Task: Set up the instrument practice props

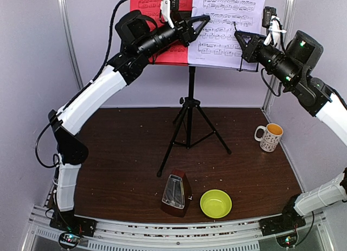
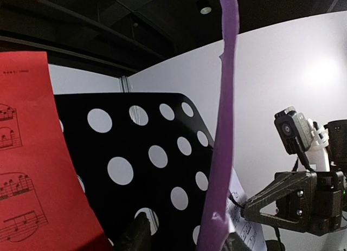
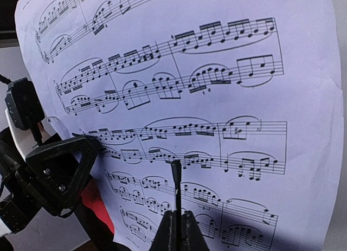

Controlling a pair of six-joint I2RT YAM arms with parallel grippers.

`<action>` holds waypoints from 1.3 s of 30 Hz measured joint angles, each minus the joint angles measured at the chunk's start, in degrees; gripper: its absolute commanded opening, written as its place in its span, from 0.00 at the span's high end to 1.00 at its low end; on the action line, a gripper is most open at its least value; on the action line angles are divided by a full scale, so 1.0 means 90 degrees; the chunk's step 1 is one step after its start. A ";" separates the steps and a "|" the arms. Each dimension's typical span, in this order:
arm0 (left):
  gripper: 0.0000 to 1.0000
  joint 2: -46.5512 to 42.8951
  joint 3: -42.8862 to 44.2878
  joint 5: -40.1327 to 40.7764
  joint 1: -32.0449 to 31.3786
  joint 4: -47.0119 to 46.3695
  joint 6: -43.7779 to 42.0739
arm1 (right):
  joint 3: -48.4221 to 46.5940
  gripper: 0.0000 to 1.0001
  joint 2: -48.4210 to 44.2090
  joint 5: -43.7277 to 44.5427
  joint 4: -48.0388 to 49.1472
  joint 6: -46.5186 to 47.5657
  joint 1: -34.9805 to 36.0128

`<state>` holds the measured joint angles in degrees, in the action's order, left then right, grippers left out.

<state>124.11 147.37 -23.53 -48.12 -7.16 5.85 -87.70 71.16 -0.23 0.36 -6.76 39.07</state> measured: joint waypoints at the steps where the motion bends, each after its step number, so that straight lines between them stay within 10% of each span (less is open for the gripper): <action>1: 0.55 -0.0056 -0.0024 0.0046 0.0000 0.0022 -0.0027 | 0.0002 1.00 0.0000 0.0000 0.0000 0.0000 0.0000; 8: 0.33 -0.0483 -0.0092 0.0287 0.0000 0.0136 -0.0308 | 0.0015 0.98 0.0000 0.0002 0.0019 0.0000 0.0000; 39: 0.16 -0.3099 -0.2535 0.0719 0.0046 0.0631 -0.1093 | -0.0250 0.22 -0.0095 -0.0464 0.0090 0.0141 -0.0005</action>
<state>96.23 124.55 -17.06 -47.70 -1.48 -3.99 -89.95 70.30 -4.40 1.17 -5.50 39.03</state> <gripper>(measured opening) 0.802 0.723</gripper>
